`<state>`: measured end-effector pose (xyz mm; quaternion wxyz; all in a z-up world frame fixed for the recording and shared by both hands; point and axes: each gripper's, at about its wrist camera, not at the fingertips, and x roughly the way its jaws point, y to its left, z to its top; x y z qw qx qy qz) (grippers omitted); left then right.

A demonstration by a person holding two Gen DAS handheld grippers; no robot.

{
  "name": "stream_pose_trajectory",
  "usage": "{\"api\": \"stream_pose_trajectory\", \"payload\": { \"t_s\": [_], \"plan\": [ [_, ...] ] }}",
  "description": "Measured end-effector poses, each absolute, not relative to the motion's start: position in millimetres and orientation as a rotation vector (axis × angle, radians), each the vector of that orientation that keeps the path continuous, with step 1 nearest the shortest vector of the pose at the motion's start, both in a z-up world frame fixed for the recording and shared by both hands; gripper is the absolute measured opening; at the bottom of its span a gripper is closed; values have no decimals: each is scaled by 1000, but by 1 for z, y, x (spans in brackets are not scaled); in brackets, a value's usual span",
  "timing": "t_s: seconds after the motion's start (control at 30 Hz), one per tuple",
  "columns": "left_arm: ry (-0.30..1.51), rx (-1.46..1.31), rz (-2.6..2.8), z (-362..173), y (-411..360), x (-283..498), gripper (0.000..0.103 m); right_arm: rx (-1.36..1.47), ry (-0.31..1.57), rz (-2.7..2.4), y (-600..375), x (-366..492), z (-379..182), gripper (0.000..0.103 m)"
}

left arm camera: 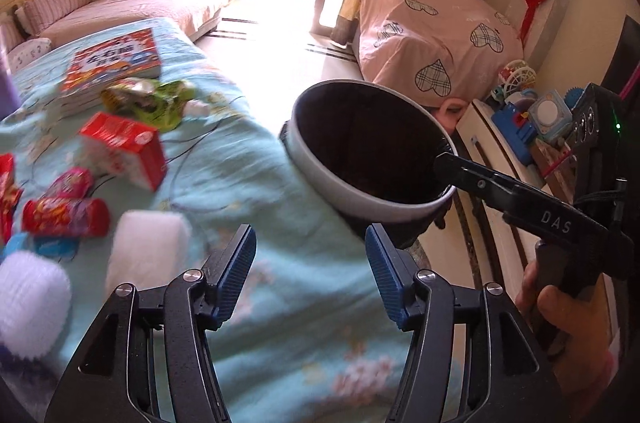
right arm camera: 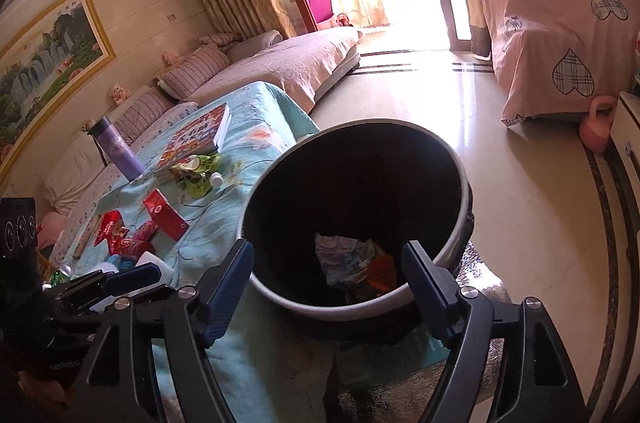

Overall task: Collect trash
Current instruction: 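Grasp the blue plastic bag with the left tool while the right tool grasps the white foam block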

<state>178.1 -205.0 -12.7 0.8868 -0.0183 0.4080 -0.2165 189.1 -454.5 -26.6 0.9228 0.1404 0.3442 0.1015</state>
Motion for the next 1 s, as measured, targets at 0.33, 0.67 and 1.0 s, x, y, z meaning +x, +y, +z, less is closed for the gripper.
{"api": "stream_pose_trajectory", "payload": {
  "t_s": [0.33,0.67,1.0],
  "plan": [
    [823,-97,-348,-18,-133,135,59,339,708,270,-404,153,-34,83],
    [796,-124,-274,-19,-78,110,59,299,764,354,-342,140,-45,83],
    [773,-138,-198,-18,-37,110,59,262,778,404,-300,146,-48,83]
  ]
}}
